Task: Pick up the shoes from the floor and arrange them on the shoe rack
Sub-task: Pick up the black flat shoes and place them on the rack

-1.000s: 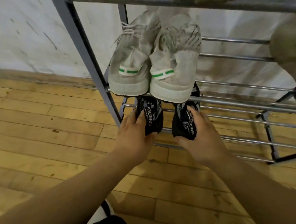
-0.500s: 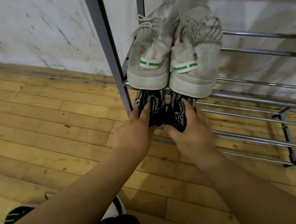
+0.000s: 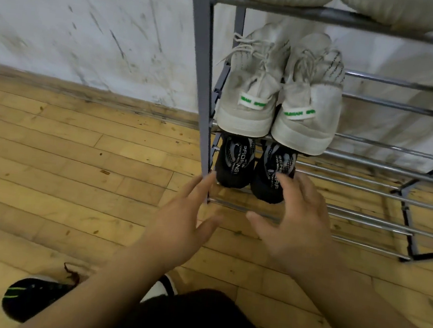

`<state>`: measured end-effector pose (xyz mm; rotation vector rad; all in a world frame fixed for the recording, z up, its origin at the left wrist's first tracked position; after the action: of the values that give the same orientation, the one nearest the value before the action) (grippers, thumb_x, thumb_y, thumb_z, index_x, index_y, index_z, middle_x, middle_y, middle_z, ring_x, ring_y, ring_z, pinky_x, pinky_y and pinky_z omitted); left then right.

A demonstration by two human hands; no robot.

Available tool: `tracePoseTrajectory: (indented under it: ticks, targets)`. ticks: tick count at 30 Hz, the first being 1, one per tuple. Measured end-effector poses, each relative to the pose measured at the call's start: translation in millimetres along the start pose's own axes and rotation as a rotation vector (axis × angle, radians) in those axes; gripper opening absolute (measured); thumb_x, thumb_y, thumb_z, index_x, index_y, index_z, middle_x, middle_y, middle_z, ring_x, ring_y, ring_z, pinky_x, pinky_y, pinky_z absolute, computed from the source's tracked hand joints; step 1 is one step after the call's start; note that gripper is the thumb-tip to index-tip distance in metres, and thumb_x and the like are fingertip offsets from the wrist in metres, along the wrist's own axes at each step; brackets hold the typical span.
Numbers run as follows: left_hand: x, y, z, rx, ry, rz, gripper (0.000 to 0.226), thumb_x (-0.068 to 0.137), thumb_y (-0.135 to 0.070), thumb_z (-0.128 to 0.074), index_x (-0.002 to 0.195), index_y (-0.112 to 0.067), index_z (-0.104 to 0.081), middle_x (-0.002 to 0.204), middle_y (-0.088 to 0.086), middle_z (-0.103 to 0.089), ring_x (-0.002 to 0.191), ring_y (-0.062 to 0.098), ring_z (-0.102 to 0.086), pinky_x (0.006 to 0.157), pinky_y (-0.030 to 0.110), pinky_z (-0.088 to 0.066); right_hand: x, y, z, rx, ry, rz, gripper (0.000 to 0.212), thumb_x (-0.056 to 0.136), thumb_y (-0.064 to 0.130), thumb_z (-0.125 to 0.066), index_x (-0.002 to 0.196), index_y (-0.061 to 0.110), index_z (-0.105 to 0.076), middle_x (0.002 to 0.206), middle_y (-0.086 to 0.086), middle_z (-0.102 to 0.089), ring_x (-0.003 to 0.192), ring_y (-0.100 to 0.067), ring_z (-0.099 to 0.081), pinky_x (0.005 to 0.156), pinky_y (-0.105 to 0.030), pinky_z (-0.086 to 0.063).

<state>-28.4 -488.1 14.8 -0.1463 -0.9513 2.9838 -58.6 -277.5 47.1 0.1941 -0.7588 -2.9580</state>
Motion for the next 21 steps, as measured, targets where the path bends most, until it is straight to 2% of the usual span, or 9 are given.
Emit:
tracePoseTrajectory:
  ticks: [3,6,8,10,12,15,18,21]
  targets:
    - [-58,40,22,-0.117,-0.053,0.17,0.085,0.087,-0.075,-0.047,0.16,-0.053,-0.008,0.157,-0.021,-0.035,0.12,0.0,-0.054,0.095,0.032,-0.054,-19,46,-8,-0.013,0.322,0.087,0.077,0.087,0.07,-0.061,0.154,0.043,-0.034,0.165,0.015,-0.02,0.15,-0.013,-0.024,0.12,-0.038,-0.027]
    - [-123,90,54,-0.213,-0.163,0.392,0.083,0.09,-0.063,-0.06,0.16,-0.047,-0.019,0.151,-0.017,-0.042,0.114,-0.001,-0.055,0.095,0.037,-0.055,-21,117,-11,-0.027,0.546,0.249,0.075,0.087,0.071,-0.062,0.152,0.042,-0.04,0.162,0.016,-0.029,0.142,-0.009,-0.038,0.113,-0.032,-0.036]
    - [-165,123,73,-0.233,-0.24,0.511,0.083,0.091,-0.059,-0.065,0.16,-0.045,-0.022,0.15,-0.012,-0.047,0.113,0.004,-0.058,0.094,0.039,-0.055,-24,172,-16,-0.157,0.633,0.409,0.075,0.09,0.068,-0.061,0.155,0.039,-0.037,0.163,0.012,-0.031,0.141,-0.013,-0.041,0.108,-0.027,-0.037]
    - [-211,155,87,-0.25,-0.289,0.623,0.084,0.091,-0.059,-0.067,0.161,-0.043,-0.023,0.151,-0.006,-0.05,0.114,0.01,-0.06,0.093,0.039,-0.055,-44,227,-37,-0.373,0.754,0.586,0.078,0.092,0.069,-0.058,0.158,0.038,-0.03,0.165,0.009,-0.029,0.144,-0.017,-0.039,0.112,-0.032,-0.036]
    - [-254,187,91,-0.285,-0.301,0.738,0.084,0.093,-0.055,-0.068,0.162,-0.039,-0.023,0.157,-0.001,-0.044,0.117,0.016,-0.06,0.09,0.037,-0.054,-73,270,-64,-0.604,0.853,0.745,0.086,0.09,0.071,-0.058,0.16,0.036,-0.024,0.166,0.003,-0.029,0.145,-0.024,-0.038,0.115,-0.043,-0.039]
    - [-313,223,80,-0.275,-0.246,0.895,0.09,0.092,-0.057,-0.068,0.164,-0.036,-0.018,0.161,0.005,-0.035,0.127,0.025,-0.055,0.098,0.04,-0.05,-117,319,-109,-0.867,0.937,0.887,0.099,0.088,0.07,-0.063,0.164,0.029,-0.015,0.164,-0.007,-0.032,0.143,-0.034,-0.041,0.112,-0.05,-0.042]
    - [-367,252,52,-0.268,-0.189,1.072,0.1,0.088,-0.063,-0.07,0.165,-0.032,-0.015,0.162,0.01,-0.031,0.141,0.029,-0.044,0.109,0.042,-0.042,-158,369,-157,-0.812,0.954,0.934,0.101,0.085,0.067,-0.069,0.162,0.025,-0.02,0.155,-0.008,-0.044,0.131,-0.034,-0.052,0.103,-0.048,-0.049]
    - [-410,279,10,-0.306,-0.167,1.254,0.115,0.078,-0.074,-0.072,0.165,-0.037,-0.006,0.164,0.013,-0.02,0.143,0.036,-0.041,0.113,0.047,-0.044,-188,372,-211,-0.622,1.001,0.822,0.1,0.085,0.061,-0.072,0.162,0.025,-0.019,0.157,-0.008,-0.04,0.131,-0.035,-0.052,0.101,-0.048,-0.051]
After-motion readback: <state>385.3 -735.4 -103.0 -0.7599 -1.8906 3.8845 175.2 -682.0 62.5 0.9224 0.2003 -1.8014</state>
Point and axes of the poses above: each hand's wrist, its own x-axis towards the middle knuckle, its own z-axis out of the back of the hand, y = z × x, the point moved 9 cm from there along x, towards the middle knuckle
